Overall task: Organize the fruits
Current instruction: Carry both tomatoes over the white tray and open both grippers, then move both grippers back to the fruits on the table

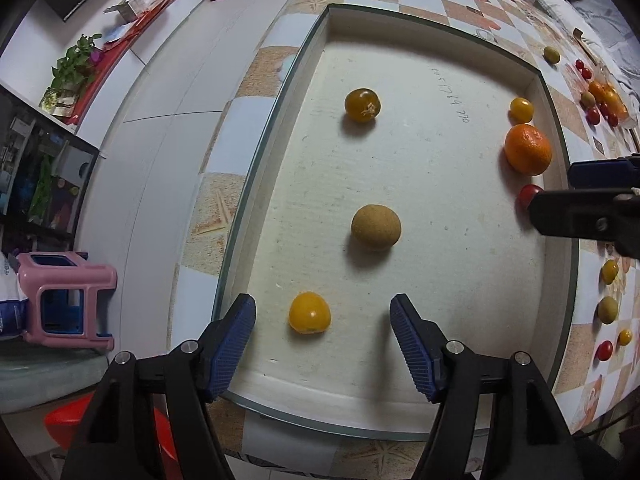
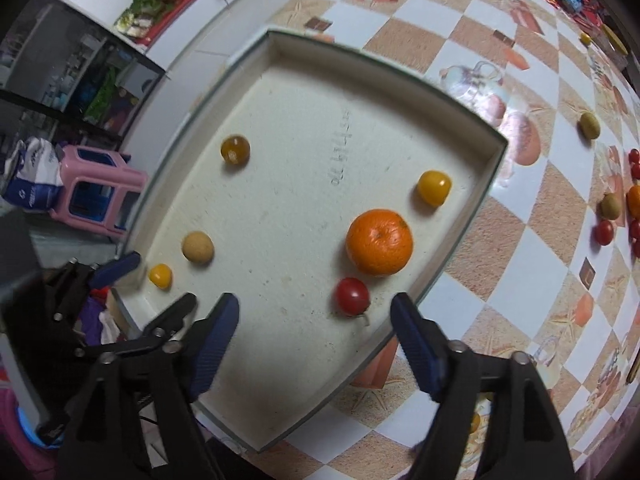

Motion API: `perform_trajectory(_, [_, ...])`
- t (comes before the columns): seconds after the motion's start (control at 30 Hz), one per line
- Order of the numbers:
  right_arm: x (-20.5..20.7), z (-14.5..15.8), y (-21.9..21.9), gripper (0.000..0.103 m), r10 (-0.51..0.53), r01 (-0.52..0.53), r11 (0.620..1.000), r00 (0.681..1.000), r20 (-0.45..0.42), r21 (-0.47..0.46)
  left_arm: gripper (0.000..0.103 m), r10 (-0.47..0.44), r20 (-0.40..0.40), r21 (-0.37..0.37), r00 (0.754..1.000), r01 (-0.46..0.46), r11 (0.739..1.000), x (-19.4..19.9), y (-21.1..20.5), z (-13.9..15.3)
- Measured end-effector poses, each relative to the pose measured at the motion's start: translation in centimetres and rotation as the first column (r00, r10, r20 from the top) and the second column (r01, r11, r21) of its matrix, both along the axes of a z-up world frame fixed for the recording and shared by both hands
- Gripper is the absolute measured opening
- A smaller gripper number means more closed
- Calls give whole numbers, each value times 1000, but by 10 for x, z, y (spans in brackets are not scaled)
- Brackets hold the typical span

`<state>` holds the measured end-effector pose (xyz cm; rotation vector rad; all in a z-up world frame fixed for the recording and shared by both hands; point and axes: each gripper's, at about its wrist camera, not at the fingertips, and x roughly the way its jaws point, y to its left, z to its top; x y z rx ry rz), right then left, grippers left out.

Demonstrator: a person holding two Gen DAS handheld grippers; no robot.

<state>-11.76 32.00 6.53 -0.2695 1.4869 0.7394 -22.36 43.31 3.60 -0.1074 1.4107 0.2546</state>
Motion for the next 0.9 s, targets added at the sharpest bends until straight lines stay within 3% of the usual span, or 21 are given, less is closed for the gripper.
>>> perform_trajectory(0.1, [1, 8, -12, 87, -30, 30, 999, 1000, 5, 15, 71, -16, 3, 1, 1000, 16, 1000, 4, -5, 5])
perform_trajectory(0.3, [8, 22, -64, 87, -110, 110, 994, 993, 44, 17, 71, -101, 37, 7, 994, 101, 995, 18, -27, 24])
perform_trajectory(0.5, [17, 20, -135, 87, -253, 254, 967, 966, 41, -21, 71, -224, 76, 3, 972, 224, 975, 35, -63, 41])
perform_trajectory(0.67, [9, 14, -195, 87, -364, 366, 929, 930, 38, -60, 71, -381, 118, -1, 917, 384, 923, 48, -106, 54])
perform_trajectory(0.9, [-17, -5, -256, 87, -465, 461, 879, 886, 2, -118, 71, -595, 114, 3, 795, 599, 801, 70, -182, 51])
